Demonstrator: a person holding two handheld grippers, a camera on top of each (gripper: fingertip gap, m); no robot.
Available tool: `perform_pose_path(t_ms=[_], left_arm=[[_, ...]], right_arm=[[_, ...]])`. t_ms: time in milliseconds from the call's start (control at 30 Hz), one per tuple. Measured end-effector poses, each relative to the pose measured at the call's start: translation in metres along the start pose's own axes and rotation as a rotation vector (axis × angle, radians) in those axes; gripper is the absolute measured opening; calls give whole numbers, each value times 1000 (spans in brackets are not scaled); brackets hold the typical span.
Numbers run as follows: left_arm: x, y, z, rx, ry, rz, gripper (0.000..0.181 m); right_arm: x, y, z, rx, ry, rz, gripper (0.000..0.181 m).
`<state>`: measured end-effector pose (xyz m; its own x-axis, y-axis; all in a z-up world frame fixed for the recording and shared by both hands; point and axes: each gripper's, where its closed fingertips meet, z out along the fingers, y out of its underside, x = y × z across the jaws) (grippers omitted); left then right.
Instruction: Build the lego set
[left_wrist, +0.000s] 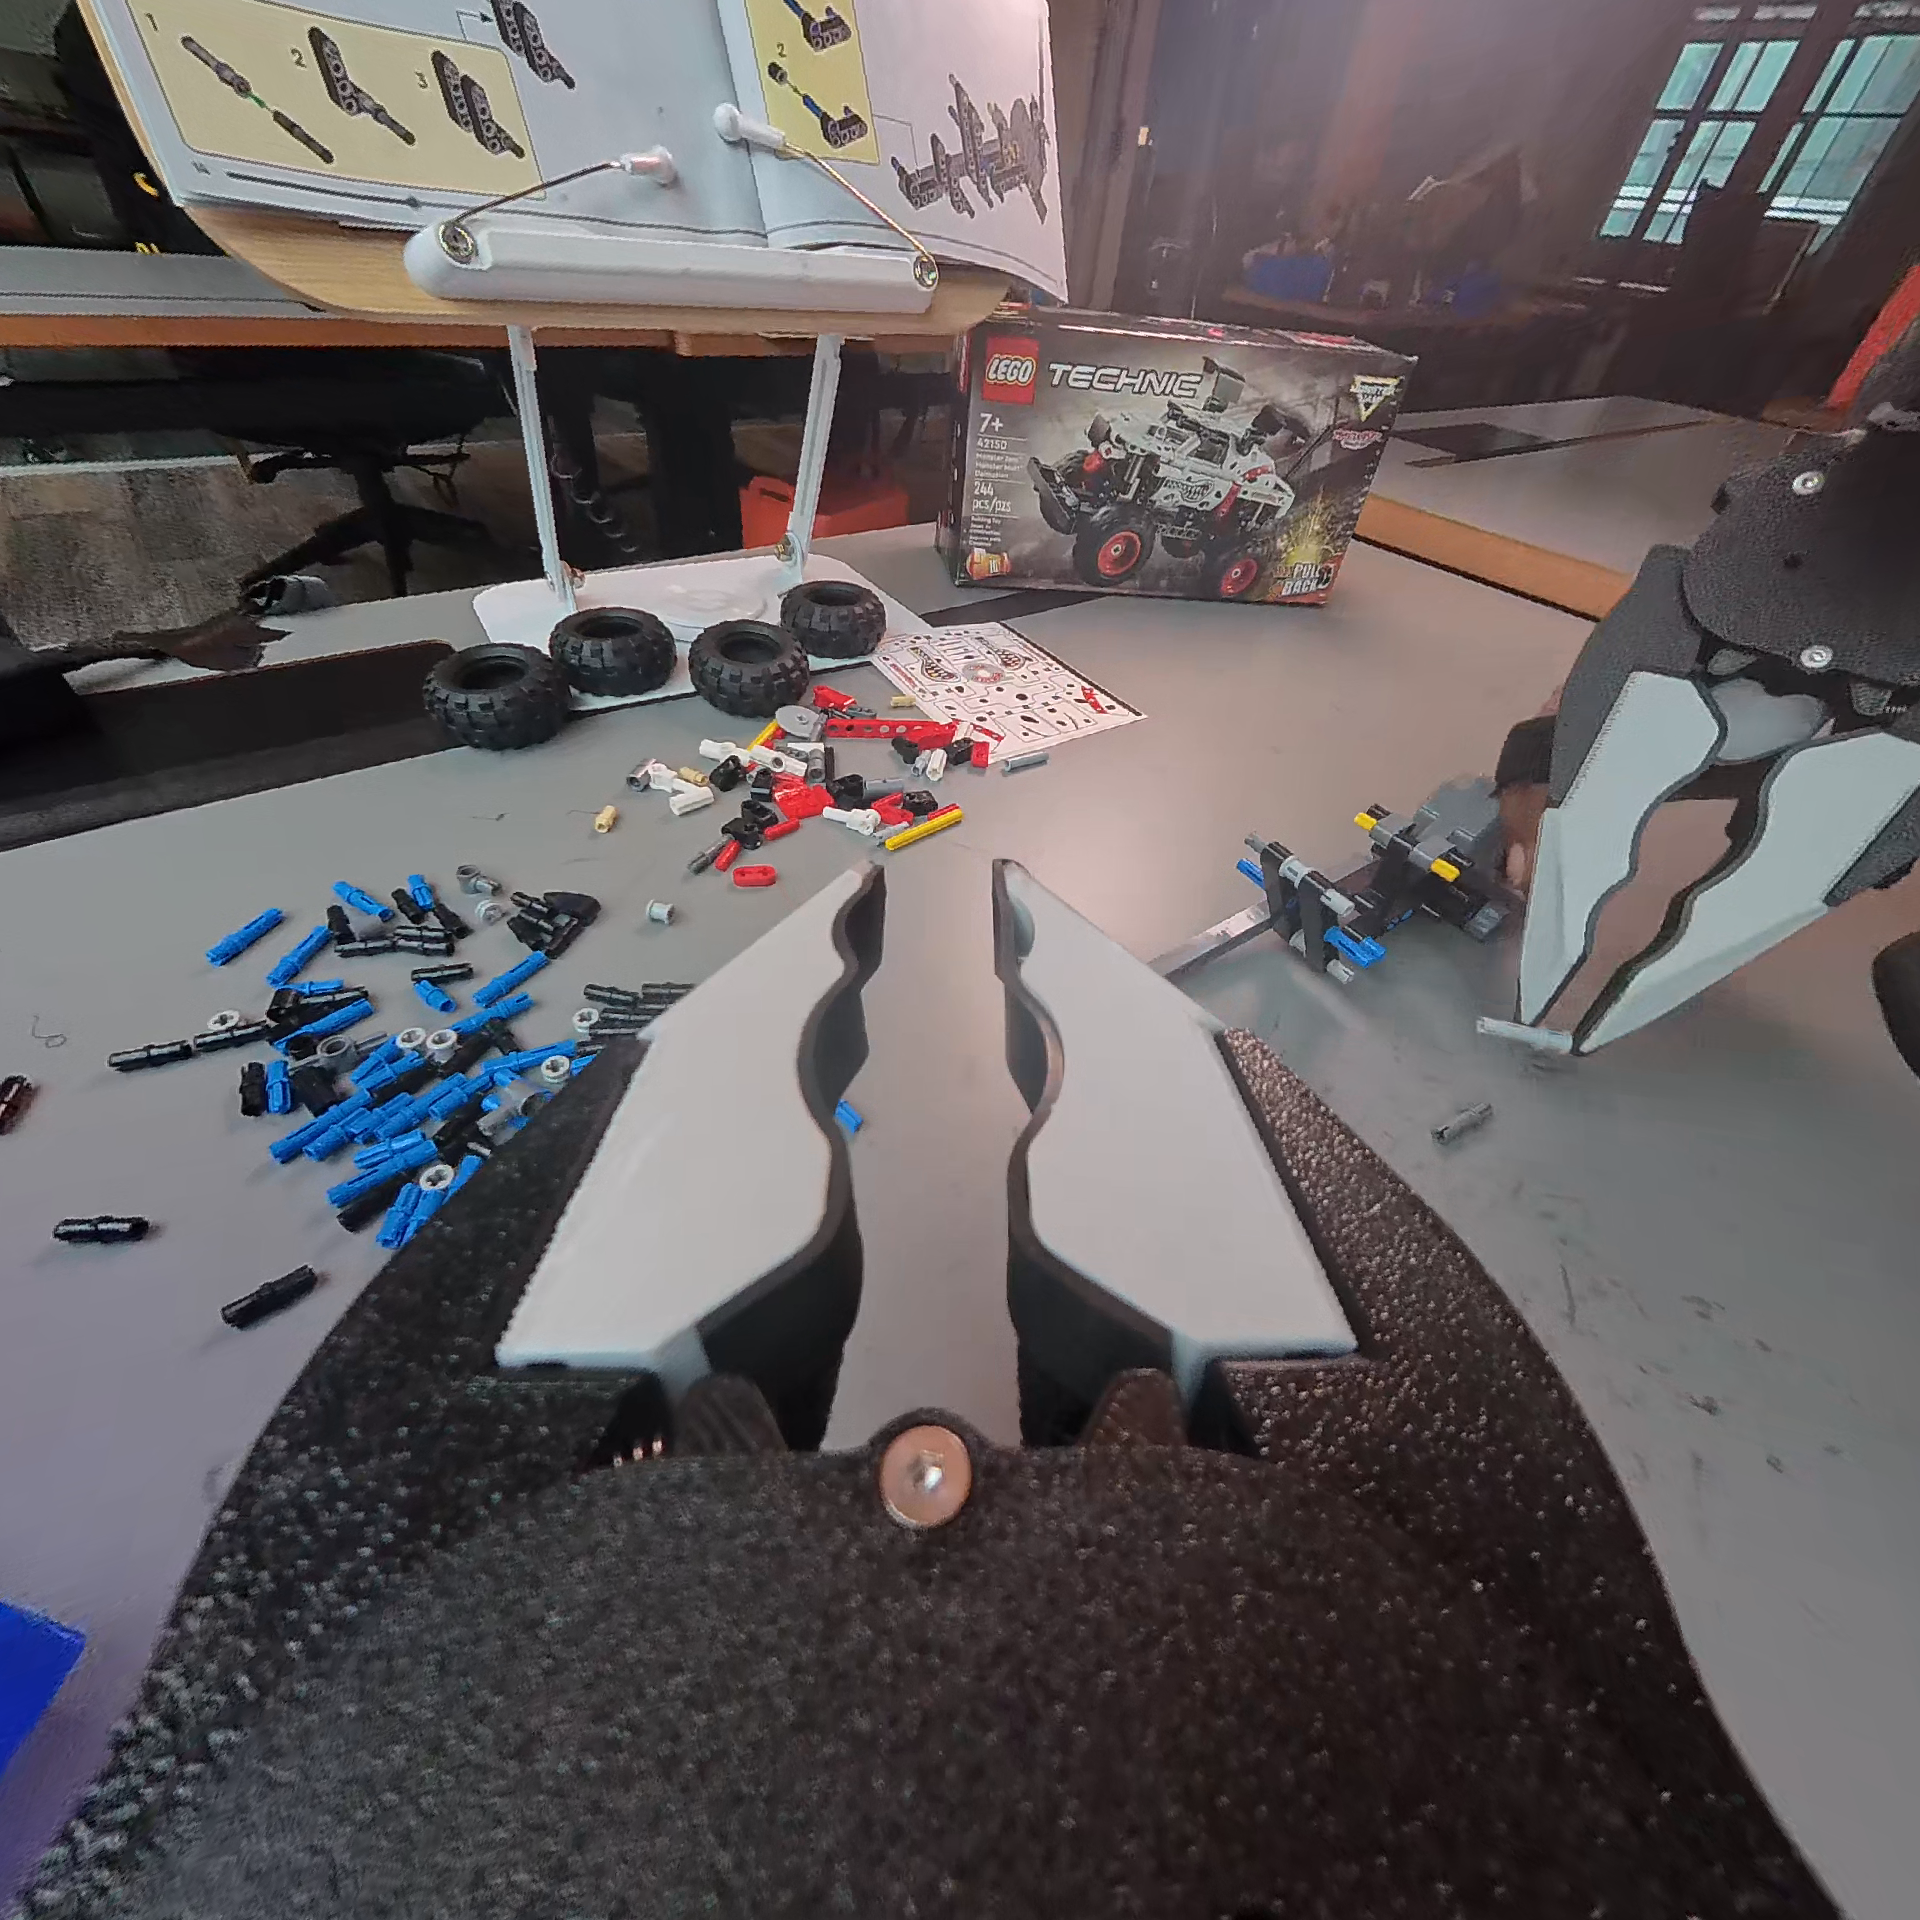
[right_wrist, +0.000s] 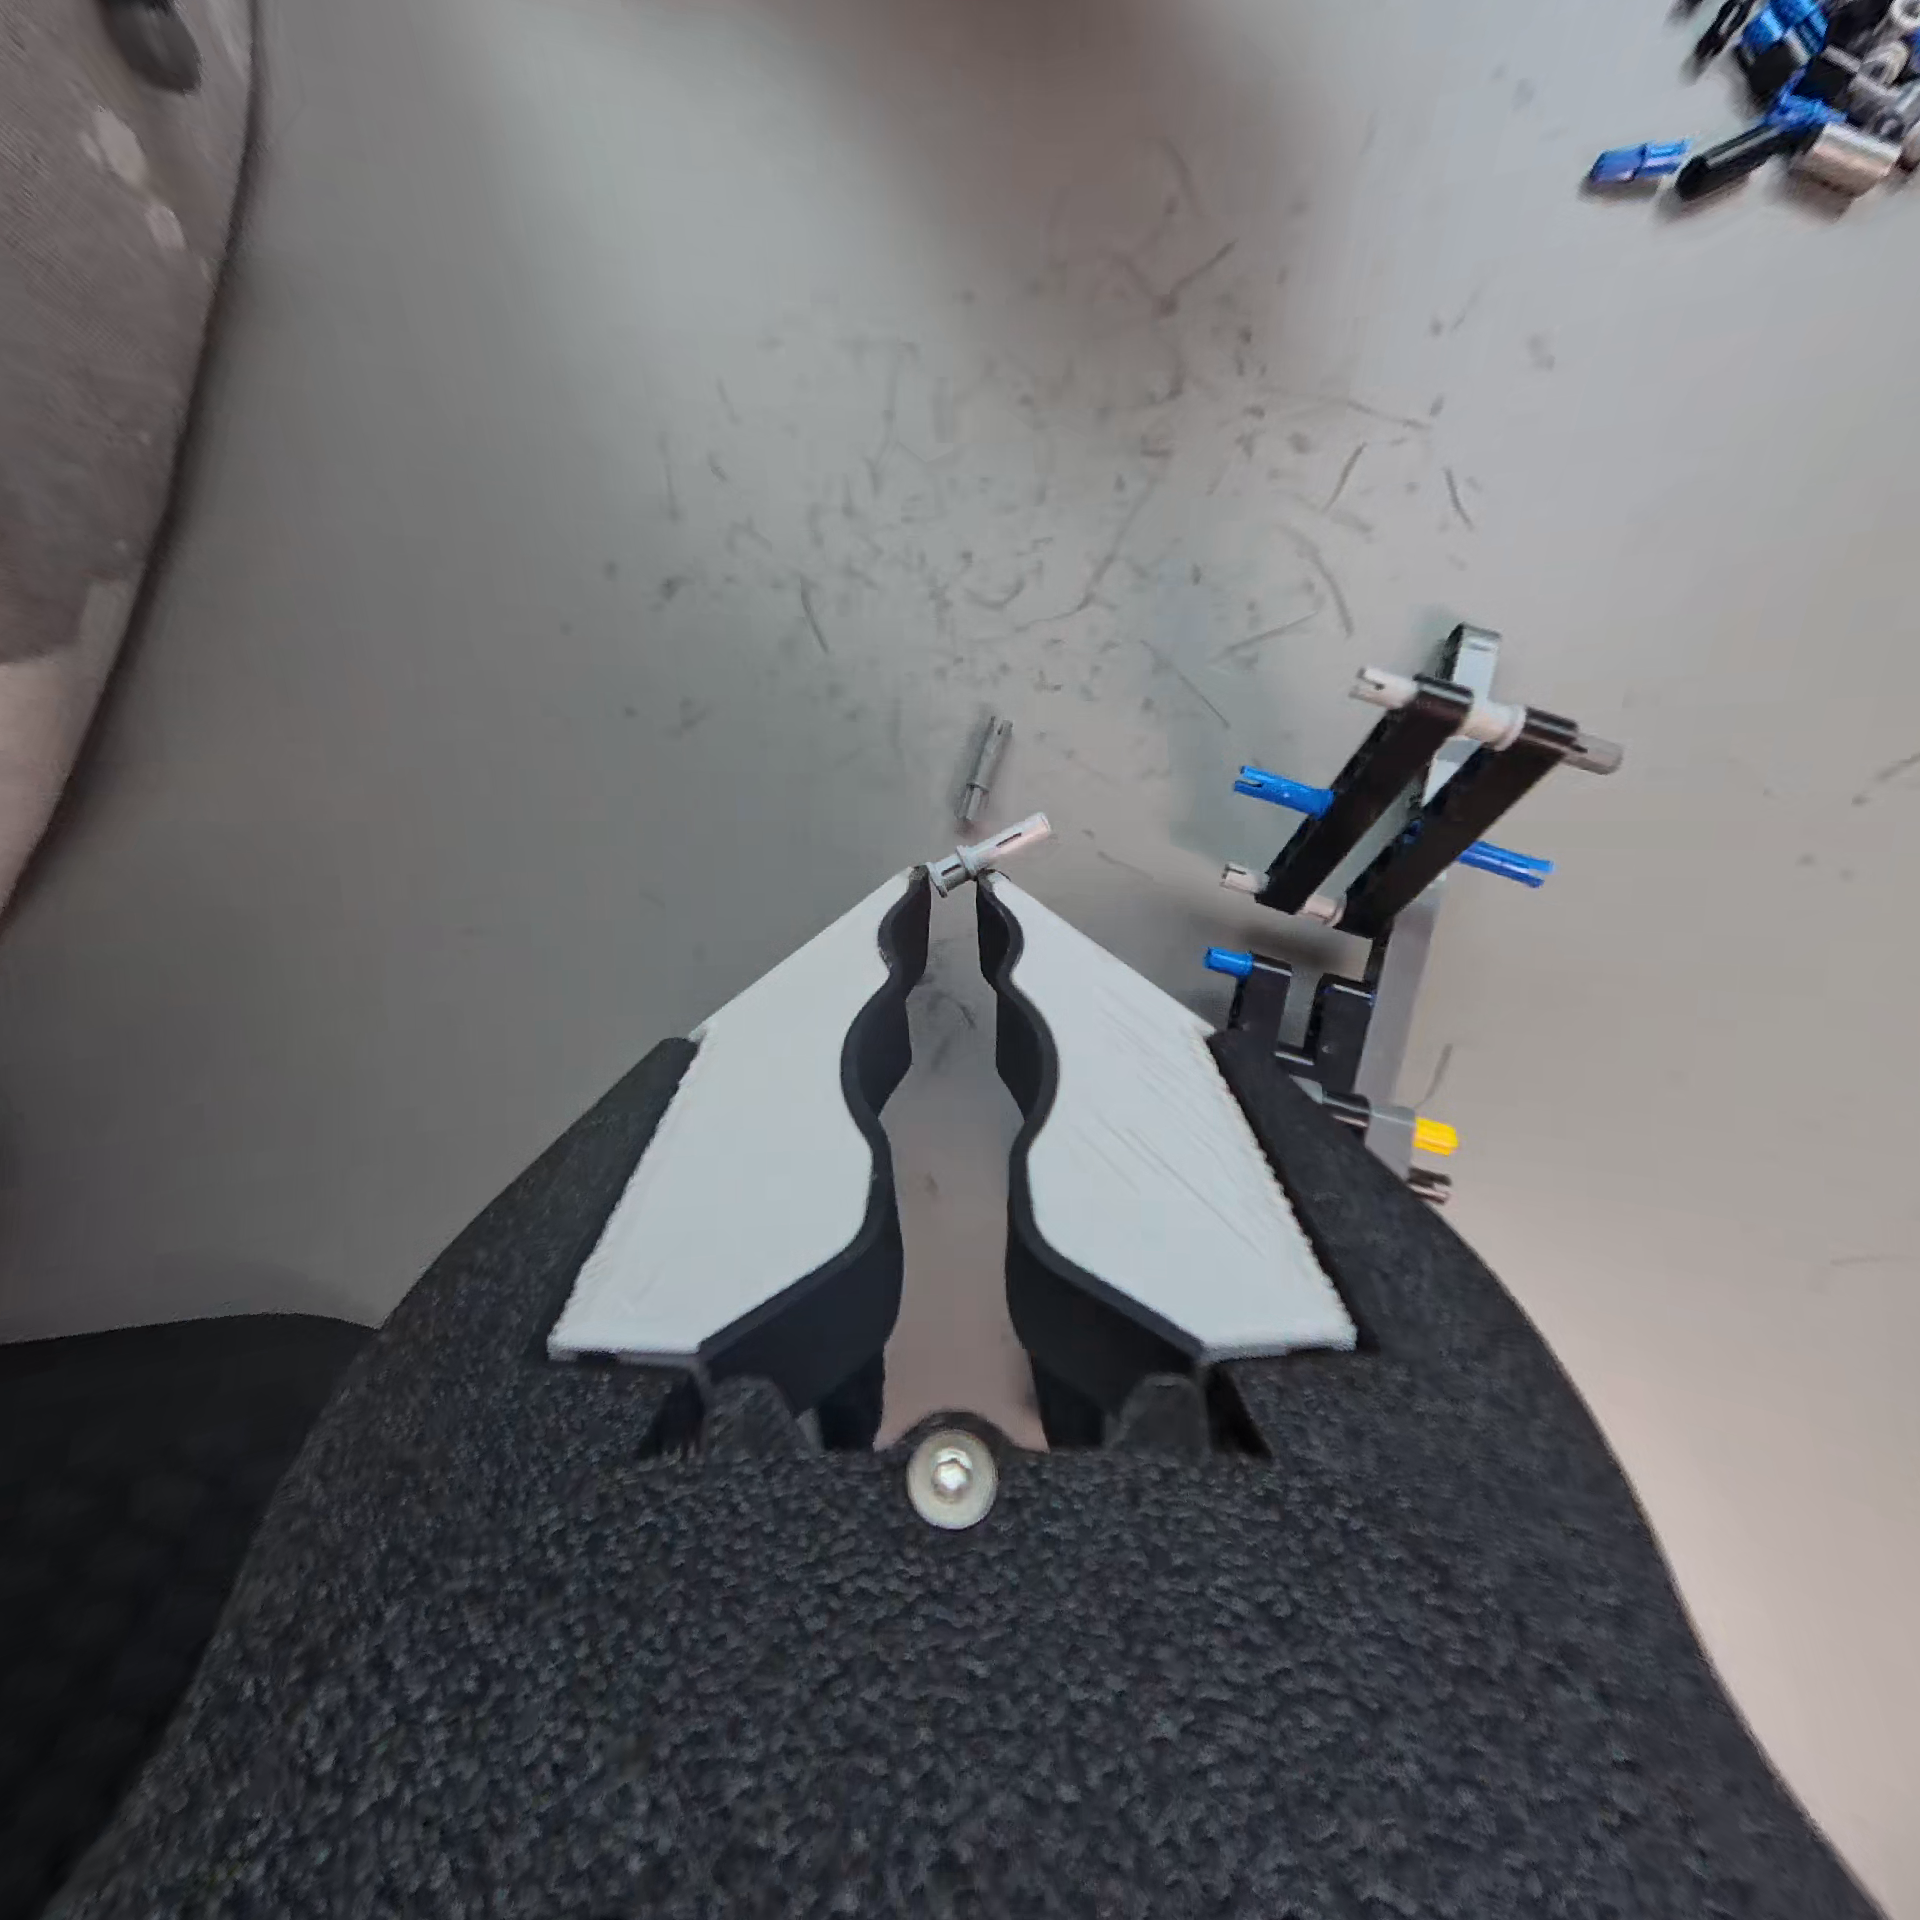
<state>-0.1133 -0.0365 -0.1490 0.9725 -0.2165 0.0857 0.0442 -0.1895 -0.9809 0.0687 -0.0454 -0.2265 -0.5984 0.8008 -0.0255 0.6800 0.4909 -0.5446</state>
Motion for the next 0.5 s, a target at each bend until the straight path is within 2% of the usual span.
perform_pose_path(t_ms=[333,500], left_arm=[[-5,0,-2,-1,-30,26,23],[-3,0,-2,-4,-27,33,23]], right_arm=[[-1,19,13,-171,68,-103,9],[0,19,14,-178,88,-106,10]])
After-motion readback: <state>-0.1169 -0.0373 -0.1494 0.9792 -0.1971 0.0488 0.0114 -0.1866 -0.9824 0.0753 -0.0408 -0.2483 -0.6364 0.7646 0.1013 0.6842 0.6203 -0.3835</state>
